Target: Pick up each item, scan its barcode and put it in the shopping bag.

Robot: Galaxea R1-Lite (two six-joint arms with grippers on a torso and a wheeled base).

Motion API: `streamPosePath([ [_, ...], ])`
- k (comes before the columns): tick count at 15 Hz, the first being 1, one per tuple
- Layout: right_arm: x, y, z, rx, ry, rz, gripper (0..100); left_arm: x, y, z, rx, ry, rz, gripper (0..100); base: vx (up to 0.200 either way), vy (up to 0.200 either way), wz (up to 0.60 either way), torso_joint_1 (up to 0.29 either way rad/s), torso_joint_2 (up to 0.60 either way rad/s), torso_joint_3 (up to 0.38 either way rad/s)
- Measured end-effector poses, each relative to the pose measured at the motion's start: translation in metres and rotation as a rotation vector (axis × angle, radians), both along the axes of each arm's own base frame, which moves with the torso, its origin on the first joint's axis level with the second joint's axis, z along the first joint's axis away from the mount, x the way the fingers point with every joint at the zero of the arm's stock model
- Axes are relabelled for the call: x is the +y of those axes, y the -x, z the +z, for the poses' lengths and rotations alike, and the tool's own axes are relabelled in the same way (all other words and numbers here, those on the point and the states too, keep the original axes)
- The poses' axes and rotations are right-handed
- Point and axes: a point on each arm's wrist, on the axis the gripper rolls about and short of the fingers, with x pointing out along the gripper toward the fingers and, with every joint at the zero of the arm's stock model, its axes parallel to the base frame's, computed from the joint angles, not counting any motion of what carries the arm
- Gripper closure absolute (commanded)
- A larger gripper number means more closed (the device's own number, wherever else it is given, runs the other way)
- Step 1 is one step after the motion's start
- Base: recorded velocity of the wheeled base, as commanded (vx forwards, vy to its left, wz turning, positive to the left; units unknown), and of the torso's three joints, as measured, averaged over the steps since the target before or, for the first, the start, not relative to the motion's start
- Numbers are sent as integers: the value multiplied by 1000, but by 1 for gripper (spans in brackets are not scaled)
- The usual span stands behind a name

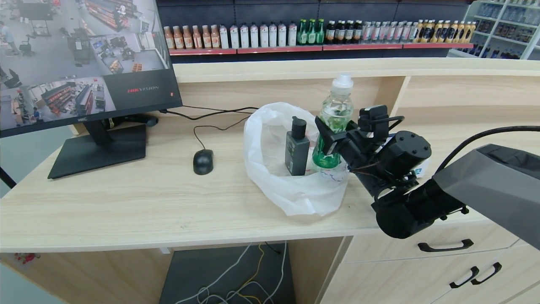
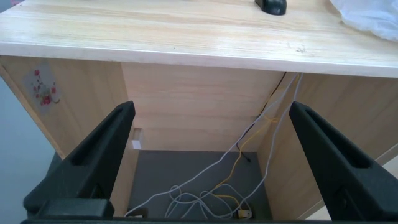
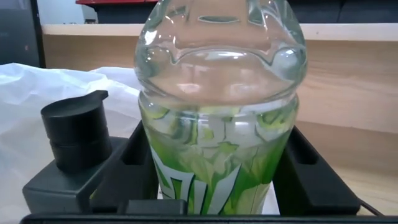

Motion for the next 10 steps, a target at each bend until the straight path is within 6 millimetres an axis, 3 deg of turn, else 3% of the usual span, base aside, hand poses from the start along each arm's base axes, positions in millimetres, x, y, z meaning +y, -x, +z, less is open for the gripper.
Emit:
streamPosePath([
  [10,1,-1,-10,30,13,2,100,0,0,0,0,0,0,0,0,0,0,0,0,0],
])
